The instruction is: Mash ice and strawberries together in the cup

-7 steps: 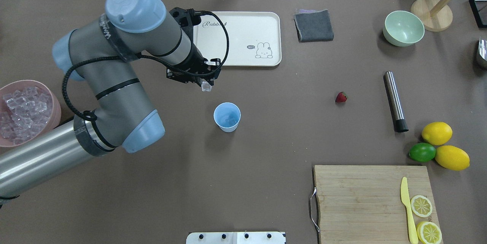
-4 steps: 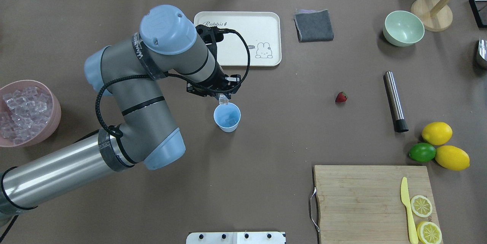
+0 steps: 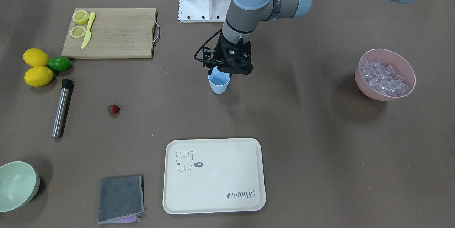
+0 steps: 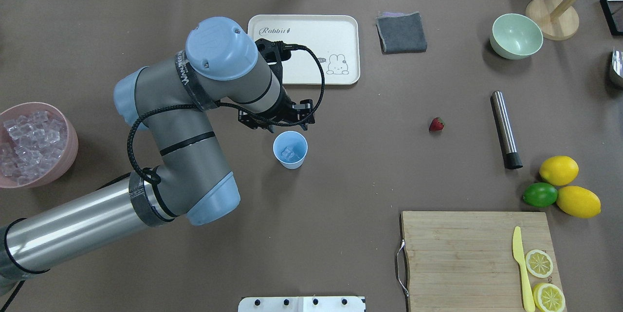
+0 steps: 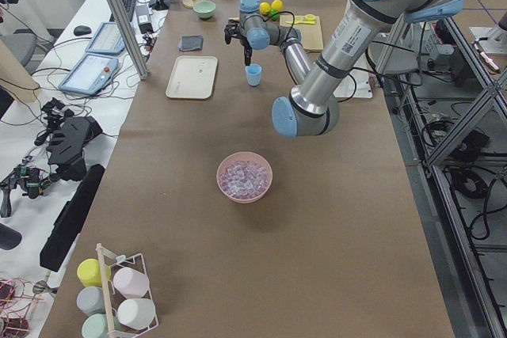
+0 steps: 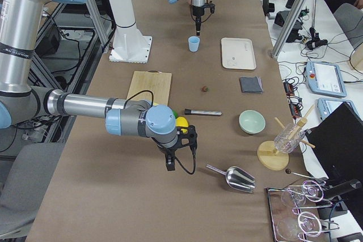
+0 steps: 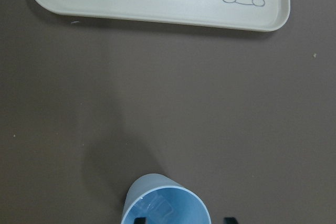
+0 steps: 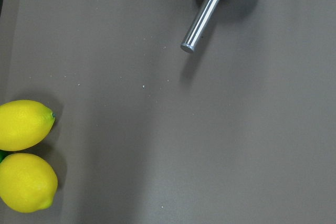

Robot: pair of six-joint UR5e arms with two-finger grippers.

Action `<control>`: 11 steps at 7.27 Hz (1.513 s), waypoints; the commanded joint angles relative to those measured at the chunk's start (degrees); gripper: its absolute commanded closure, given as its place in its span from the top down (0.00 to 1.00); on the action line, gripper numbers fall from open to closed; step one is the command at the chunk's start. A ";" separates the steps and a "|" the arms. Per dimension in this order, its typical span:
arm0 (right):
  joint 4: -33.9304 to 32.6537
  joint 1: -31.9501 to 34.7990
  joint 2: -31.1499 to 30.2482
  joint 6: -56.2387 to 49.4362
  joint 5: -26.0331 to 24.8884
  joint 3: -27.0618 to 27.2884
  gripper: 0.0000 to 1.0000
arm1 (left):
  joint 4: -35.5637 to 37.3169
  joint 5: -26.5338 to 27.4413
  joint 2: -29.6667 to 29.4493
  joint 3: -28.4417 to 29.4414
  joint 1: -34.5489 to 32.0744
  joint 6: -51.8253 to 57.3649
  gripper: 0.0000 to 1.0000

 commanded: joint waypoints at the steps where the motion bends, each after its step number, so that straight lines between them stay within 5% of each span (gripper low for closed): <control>1: 0.10 0.00 -0.02 0.00 -0.03 -0.05 1.00 | 1.24 -0.39 4.05 -3.29 -3.38 4.04 0.97; 3: 0.18 0.00 -0.02 0.00 -0.03 -0.05 1.00 | 11.12 -0.30 11.43 -12.77 -8.73 18.08 0.97; 6: 0.18 0.00 0.16 0.00 -0.21 -0.05 1.00 | 11.53 0.05 27.14 -20.95 -17.61 38.63 0.97; 9: 0.18 0.00 0.33 0.00 -0.12 -0.05 1.00 | -6.06 -0.39 45.24 -20.99 -24.58 53.63 0.97; 11: 0.18 0.00 0.42 0.00 -0.21 -0.05 1.00 | -14.72 0.13 50.65 -19.50 -24.59 56.54 0.97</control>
